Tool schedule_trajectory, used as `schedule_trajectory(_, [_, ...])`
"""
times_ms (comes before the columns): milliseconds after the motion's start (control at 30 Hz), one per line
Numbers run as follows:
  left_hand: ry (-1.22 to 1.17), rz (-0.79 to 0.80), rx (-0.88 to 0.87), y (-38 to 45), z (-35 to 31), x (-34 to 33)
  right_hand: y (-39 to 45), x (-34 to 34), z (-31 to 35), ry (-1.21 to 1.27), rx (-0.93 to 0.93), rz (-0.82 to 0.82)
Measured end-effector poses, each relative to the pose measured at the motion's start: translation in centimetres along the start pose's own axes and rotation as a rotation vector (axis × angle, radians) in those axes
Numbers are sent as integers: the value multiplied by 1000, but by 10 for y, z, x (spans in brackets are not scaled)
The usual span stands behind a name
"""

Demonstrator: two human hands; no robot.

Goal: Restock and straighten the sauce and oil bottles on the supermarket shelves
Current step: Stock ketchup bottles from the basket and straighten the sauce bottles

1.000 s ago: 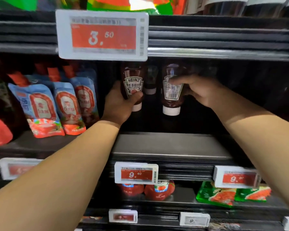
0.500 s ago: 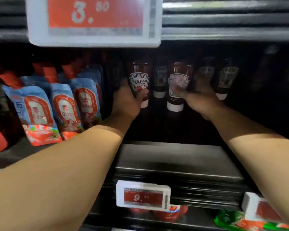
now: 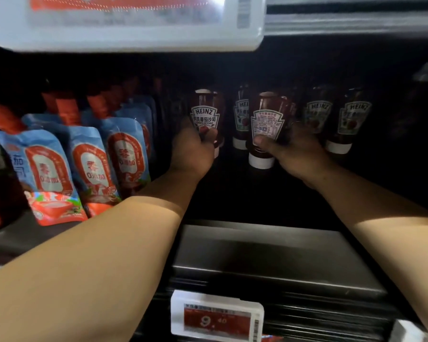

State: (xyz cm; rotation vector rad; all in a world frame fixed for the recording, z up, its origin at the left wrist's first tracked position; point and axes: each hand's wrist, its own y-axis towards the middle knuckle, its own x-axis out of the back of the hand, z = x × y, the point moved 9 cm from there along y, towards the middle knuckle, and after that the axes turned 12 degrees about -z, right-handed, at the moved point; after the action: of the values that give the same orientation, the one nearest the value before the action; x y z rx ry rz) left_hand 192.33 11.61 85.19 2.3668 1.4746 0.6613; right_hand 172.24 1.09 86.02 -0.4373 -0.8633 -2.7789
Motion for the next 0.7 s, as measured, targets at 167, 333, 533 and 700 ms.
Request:
schedule_trajectory(167, [-58,16,49,-4,0,2,1,-3,-4,10,-9,3])
schedule_trajectory(333, [231,-73,-47,-17,-9,27,-3,-3,-5,27,-41,34])
schedule_trajectory(533, [234,215,-419,-56,-52,-9,-13,-4,12,13,-48,81])
schedule_trajectory(700, [105,463,-426,-65,-51,-40,-16,0,17,-97,-63,100])
